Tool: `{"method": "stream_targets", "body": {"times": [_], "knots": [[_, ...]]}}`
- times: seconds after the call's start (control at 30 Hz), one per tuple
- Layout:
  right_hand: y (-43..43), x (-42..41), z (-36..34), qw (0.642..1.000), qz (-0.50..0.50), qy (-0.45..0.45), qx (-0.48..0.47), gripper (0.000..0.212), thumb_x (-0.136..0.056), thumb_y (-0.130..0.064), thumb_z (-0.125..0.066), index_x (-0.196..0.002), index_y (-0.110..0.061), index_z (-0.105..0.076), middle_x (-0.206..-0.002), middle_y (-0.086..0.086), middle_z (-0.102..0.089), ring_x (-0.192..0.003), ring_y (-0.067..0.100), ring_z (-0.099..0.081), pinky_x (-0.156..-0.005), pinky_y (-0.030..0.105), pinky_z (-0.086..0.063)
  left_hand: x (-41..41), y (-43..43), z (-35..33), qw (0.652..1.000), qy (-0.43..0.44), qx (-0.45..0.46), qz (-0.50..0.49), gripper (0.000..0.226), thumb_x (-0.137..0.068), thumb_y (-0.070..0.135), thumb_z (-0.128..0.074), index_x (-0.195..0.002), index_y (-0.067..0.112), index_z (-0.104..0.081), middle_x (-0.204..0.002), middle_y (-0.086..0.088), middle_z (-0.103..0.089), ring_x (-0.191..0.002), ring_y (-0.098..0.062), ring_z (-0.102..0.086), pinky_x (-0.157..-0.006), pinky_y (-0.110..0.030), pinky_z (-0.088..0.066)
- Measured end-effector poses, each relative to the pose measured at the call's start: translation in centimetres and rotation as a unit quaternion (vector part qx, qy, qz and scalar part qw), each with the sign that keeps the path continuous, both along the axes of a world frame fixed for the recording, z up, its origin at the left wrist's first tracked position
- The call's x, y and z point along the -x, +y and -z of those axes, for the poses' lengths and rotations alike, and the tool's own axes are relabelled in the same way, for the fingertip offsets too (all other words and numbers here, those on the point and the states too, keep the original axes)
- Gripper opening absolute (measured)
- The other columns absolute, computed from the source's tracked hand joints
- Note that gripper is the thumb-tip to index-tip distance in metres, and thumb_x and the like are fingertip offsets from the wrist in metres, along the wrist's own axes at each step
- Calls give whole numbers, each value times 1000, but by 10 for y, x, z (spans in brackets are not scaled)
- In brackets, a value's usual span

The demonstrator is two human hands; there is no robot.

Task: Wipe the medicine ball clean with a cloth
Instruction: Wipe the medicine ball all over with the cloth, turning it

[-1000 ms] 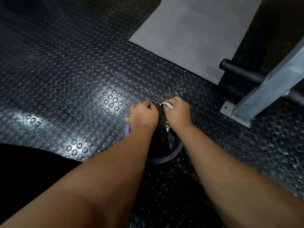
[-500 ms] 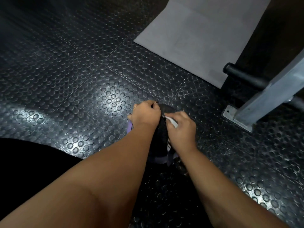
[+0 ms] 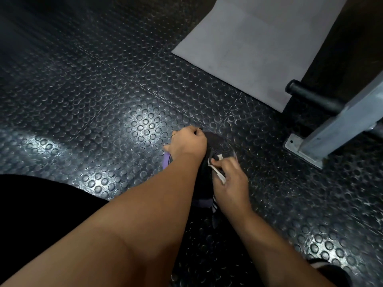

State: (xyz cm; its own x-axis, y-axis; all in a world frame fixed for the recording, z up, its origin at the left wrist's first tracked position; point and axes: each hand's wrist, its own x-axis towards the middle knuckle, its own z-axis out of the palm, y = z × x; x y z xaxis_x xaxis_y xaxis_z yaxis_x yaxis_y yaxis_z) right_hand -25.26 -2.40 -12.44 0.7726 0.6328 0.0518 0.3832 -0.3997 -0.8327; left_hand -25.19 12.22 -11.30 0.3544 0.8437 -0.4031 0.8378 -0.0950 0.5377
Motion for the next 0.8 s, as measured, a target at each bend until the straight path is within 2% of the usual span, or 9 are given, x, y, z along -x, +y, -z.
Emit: {"method": "stream_targets", "body": {"times": [0.1,0.13,0.27,0.33,0.47,0.53,0.67,0.8], "knots": [[6,-10,1,1000,-7,-22,17,20,-81,-5,-54,-97,-12,-65,-95,-6,-56,-94,17,-57,-84,24,-44,-2,2,2,1000,5,-1,8,28,-97,40,-47,-111,36,-71,-103,0,-70,-109,-26,-57,-108,-54,-33],[11,-15,0,999,-11,-30,21,21,-81,-4,-55,-97,-11,-66,-96,-4,-57,-94,18,-58,-83,26,-45,-3,5,3,1000,4,-1,6,28,-97,40,-48,-111,36,-71,-104,0,-70,-109,-26,-58,-108,-52,-33],[43,-43,-5,999,1,-25,44,20,-82,1,-56,-95,-9,-68,-97,4,-61,-88,19,-58,-75,21,-42,-9,13,7,1000,6,0,0,27,-95,39,-49,-108,33,-72,-98,1,-69,-100,-26,-60,-97,-44,-35],[63,-65,-4,997,-2,-6,83,19,-84,-2,-55,-95,-9,-69,-100,7,-61,-90,23,-58,-78,27,-44,-11,10,9,1000,13,-12,6,26,-94,39,-49,-102,31,-73,-92,1,-68,-98,-26,-60,-99,-47,-35],[79,-86,-2,989,-37,-4,141,19,-89,-6,-54,-100,-9,-70,-105,10,-60,-97,27,-57,-86,35,-46,-21,11,11,1000,25,-14,-3,22,-92,37,-48,-91,30,-69,-96,-3,-68,-101,-27,-59,-100,-54,-35],[67,-77,-2,993,-26,-11,115,17,-88,-4,-53,-97,-8,-67,-103,9,-58,-93,27,-56,-83,38,-46,-26,13,10,999,33,-14,-9,19,-91,34,-50,-89,30,-68,-94,-1,-66,-99,-27,-59,-101,-54,-35],[14,-27,-2,1000,9,-18,12,17,-87,-5,-51,-97,-9,-64,-97,4,-57,-90,20,-55,-78,26,-41,-27,11,6,999,40,-10,-14,15,-94,31,-51,-87,32,-64,-89,1,-59,-91,-24,-54,-106,-55,-32],[-26,8,10,1000,7,13,22,18,-85,1,-54,-98,-7,-62,-99,3,-58,-94,19,-57,-79,27,-45,-25,12,3,1000,13,6,-27,19,-98,34,-51,-102,31,-69,-89,3,-60,-89,-23,-52,-108,-52,-30]]}}
